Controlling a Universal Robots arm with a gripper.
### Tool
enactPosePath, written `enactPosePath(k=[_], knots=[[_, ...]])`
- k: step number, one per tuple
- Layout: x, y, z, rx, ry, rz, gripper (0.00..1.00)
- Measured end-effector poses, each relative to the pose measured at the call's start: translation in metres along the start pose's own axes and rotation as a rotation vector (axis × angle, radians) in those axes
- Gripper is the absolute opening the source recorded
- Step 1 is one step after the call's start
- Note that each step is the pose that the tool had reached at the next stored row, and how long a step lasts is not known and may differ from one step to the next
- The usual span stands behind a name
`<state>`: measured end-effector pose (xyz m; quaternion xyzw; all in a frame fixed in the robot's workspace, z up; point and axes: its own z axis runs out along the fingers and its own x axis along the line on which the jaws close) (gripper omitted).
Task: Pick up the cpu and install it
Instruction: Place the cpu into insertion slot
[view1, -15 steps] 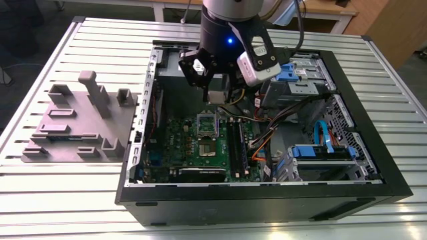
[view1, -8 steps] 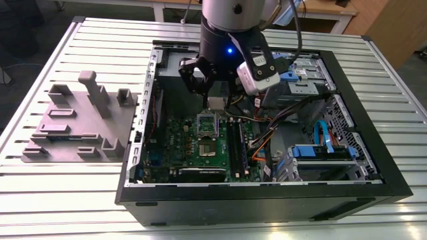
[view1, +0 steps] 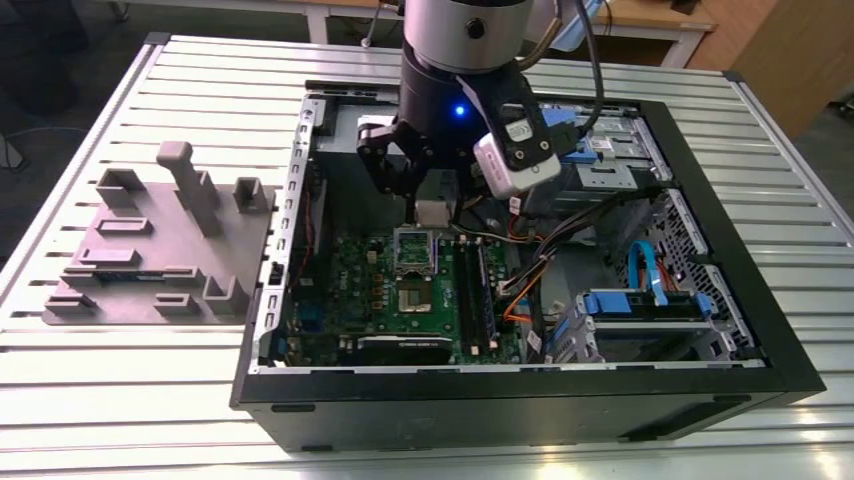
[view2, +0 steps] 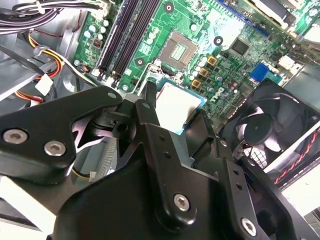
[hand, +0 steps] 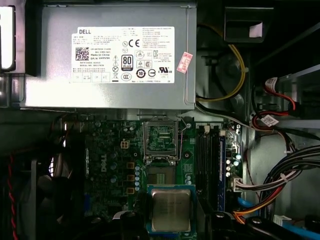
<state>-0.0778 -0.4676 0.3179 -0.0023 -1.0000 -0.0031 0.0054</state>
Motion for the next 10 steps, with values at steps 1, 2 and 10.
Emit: enactPosePath(k=[1, 2, 10], knots=[[0.0, 0.0, 0.0, 0.0008, 0.0, 0.0, 0.47], [0.0, 0.0, 0.0, 0.0008, 0.0, 0.0, 0.47], [0.0, -0.0001, 0.0001, 0.0021, -0.0001, 0.0, 0.47]])
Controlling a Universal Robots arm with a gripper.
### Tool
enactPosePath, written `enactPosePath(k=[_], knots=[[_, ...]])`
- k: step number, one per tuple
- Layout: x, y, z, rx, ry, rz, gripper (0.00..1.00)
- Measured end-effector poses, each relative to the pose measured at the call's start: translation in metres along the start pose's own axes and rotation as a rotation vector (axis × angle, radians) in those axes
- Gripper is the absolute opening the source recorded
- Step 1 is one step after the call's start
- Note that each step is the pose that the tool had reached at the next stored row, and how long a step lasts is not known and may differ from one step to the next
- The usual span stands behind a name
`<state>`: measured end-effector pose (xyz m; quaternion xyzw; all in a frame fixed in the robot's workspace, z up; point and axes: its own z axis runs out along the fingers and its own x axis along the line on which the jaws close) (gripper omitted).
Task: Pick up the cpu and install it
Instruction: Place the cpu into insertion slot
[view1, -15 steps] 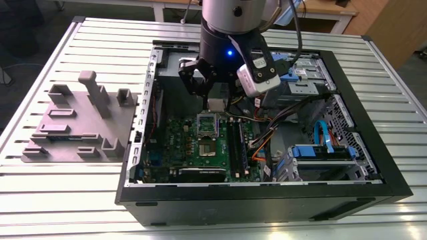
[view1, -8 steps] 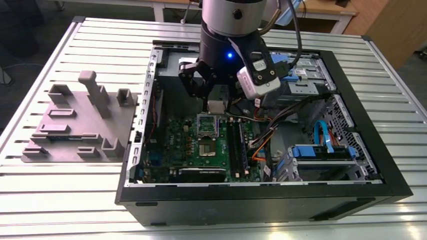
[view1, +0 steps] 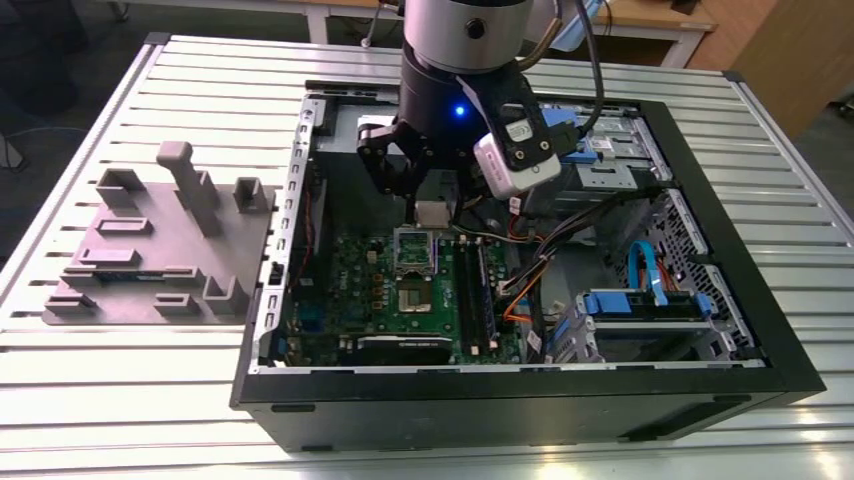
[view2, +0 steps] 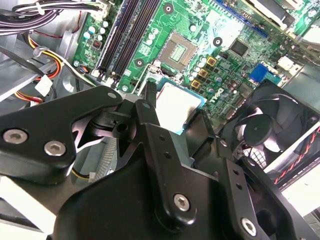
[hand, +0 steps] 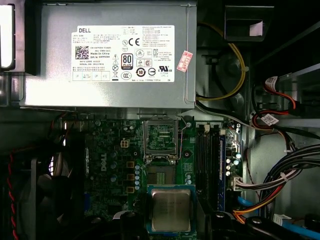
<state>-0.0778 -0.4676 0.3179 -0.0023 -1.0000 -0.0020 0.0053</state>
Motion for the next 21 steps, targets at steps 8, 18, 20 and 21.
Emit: enactPosePath(k=[8, 18, 20, 21], knots=[[0.0, 0.0, 0.004, 0.0002, 0.0, 0.0, 0.47], [-0.0001, -0.0001, 0.0109, 0.0001, 0.0, 0.0, 0.47], [-0.0001, -0.0001, 0.0109, 0.0001, 0.0, 0.0, 0.47], [-0.0001, -0.0001, 0.011, 0.0001, 0.0, 0.0, 0.47]])
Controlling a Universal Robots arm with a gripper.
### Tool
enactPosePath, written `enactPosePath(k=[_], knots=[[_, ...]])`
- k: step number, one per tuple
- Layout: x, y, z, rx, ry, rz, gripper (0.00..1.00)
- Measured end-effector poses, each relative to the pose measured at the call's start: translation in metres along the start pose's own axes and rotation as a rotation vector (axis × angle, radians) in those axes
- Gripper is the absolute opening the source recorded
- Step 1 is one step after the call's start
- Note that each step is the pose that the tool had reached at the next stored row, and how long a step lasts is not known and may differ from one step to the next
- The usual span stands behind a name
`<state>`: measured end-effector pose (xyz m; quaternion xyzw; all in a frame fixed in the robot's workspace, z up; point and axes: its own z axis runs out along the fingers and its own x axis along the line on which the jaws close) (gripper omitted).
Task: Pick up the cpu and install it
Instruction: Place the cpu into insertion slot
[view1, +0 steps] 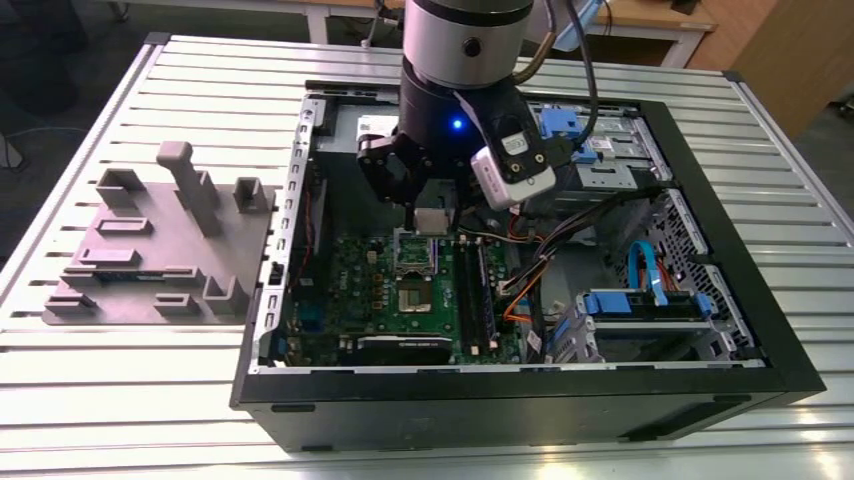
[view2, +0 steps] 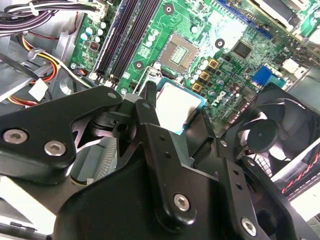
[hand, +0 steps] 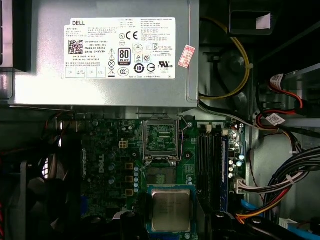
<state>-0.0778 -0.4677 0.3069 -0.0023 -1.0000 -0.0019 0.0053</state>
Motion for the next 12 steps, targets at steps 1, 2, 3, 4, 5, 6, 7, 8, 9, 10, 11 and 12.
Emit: enactPosePath(k=[1, 2, 3, 4, 5, 6, 7, 8, 9, 10, 11, 12], knots=[[0.0, 0.0, 0.0002, -0.0001, 0.0, 0.0, 0.47], [0.0, 0.0, 0.0007, -0.0004, -0.0002, 0.0, 0.47], [0.0, 0.0, 0.0014, -0.0004, -0.0002, 0.0, 0.47], [0.0, -0.0001, 0.0024, 0.0001, 0.0, 0.0, 0.47], [0.0, -0.0001, 0.0043, -0.0001, 0.0001, 0.0, 0.47], [0.0, -0.0001, 0.0061, -0.0001, 0.0001, 0.0, 0.47], [-0.0001, -0.0001, 0.0079, -0.0001, 0.0001, 0.0, 0.47], [-0.0001, -0.0002, 0.0096, -0.0001, 0.0002, 0.0, 0.47], [-0.0001, -0.0004, 0.0115, 0.0, 0.0002, 0.0, 0.47], [-0.0001, -0.0005, 0.0133, 0.0, 0.0002, 0.0, 0.47], [-0.0001, -0.0005, 0.0151, 0.0, 0.0002, 0.0, 0.47], [-0.0001, -0.0006, 0.0169, 0.0, 0.0002, 0.0, 0.47]])
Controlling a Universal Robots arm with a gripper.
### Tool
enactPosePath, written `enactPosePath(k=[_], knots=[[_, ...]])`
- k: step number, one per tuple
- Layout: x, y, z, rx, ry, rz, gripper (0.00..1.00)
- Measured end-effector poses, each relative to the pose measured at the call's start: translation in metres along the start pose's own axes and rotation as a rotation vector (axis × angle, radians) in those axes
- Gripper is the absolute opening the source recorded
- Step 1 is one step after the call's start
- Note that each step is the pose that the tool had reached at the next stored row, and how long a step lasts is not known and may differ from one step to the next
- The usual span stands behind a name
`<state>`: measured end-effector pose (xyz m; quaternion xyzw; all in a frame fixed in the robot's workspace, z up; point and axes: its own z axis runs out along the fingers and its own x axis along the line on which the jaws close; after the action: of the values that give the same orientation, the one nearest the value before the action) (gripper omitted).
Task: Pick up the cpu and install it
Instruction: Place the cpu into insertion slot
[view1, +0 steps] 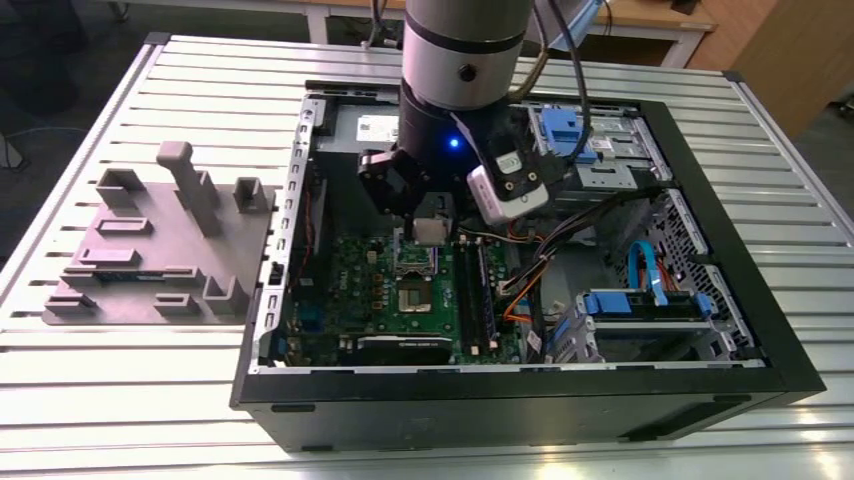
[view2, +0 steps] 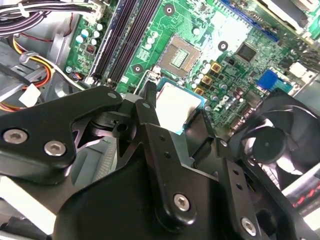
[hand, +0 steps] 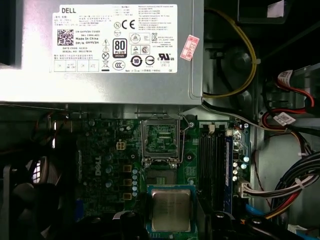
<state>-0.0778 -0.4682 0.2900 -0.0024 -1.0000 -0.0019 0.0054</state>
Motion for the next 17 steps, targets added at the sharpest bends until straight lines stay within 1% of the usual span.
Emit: enactPosePath(k=[3, 8, 17], knots=[[-0.0001, -0.0001, 0.0046, -0.0001, -0.0001, 0.0, 0.47], [-0.0001, -0.0002, 0.0088, -0.0001, 0.0, 0.0, 0.47], [-0.0003, -0.0003, 0.0219, 0.0, -0.0001, 0.0, 0.47]])
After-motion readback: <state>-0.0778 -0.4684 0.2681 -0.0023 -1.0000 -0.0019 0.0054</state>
